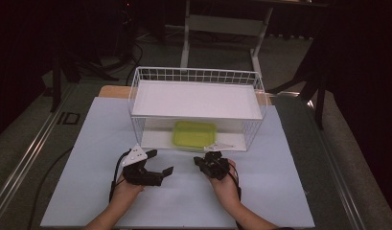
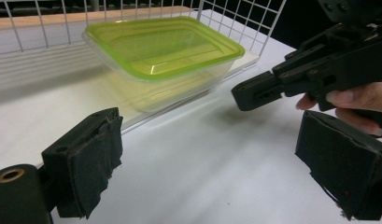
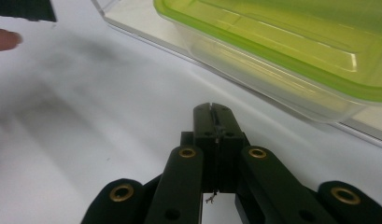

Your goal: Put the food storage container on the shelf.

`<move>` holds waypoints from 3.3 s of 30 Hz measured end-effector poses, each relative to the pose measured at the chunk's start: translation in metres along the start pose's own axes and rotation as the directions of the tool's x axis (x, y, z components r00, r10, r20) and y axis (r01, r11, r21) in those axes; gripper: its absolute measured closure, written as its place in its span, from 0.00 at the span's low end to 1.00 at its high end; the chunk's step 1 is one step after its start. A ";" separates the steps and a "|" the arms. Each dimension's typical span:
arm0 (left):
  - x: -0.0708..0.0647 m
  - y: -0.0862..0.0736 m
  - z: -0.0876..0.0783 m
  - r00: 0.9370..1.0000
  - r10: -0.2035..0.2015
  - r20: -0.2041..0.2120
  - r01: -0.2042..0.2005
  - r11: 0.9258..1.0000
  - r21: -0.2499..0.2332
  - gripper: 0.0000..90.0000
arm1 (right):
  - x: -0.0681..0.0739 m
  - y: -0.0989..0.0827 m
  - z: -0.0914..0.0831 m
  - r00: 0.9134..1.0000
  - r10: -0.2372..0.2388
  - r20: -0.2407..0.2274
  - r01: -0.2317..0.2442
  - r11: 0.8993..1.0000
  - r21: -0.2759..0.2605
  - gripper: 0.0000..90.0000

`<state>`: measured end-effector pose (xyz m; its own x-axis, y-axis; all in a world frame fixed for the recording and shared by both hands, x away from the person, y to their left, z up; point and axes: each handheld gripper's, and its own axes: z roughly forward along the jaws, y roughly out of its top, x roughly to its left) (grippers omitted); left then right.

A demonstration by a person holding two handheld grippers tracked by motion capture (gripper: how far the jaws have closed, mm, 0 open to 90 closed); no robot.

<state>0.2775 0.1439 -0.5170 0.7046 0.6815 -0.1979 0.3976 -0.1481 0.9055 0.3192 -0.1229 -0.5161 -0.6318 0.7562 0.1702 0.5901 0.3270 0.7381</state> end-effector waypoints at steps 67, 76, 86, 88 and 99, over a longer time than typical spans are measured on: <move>0.004 -0.001 -0.010 1.000 0.013 -0.008 -0.014 0.999 -0.042 0.09 | -0.022 0.043 0.036 0.997 0.069 0.039 -0.066 0.995 -0.077 0.84; -0.003 0.014 -0.012 0.999 0.045 0.013 -0.044 0.997 -0.066 0.09 | -0.008 0.032 0.004 0.998 -0.046 0.042 0.052 0.989 -0.142 0.45; -0.011 0.028 -0.017 0.997 0.068 0.034 -0.065 0.995 -0.077 0.09 | -0.012 0.027 -0.026 0.997 -0.062 -0.041 0.052 0.979 -0.198 0.22; -0.011 0.029 -0.018 0.997 0.064 0.041 -0.061 0.995 -0.073 0.09 | -0.012 0.025 -0.031 0.996 -0.073 -0.054 0.061 0.978 -0.199 0.20; -0.010 0.025 -0.029 0.997 0.061 0.055 -0.057 0.996 -0.068 0.08 | -0.007 0.007 -0.052 0.991 -0.124 -0.048 0.113 0.975 -0.189 0.19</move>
<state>0.2632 0.1547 -0.4816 0.7586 0.6310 -0.1627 0.3156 -0.1374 0.9389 0.3017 -0.1556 -0.4786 -0.7235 0.6817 0.1086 0.4094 0.2971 0.8626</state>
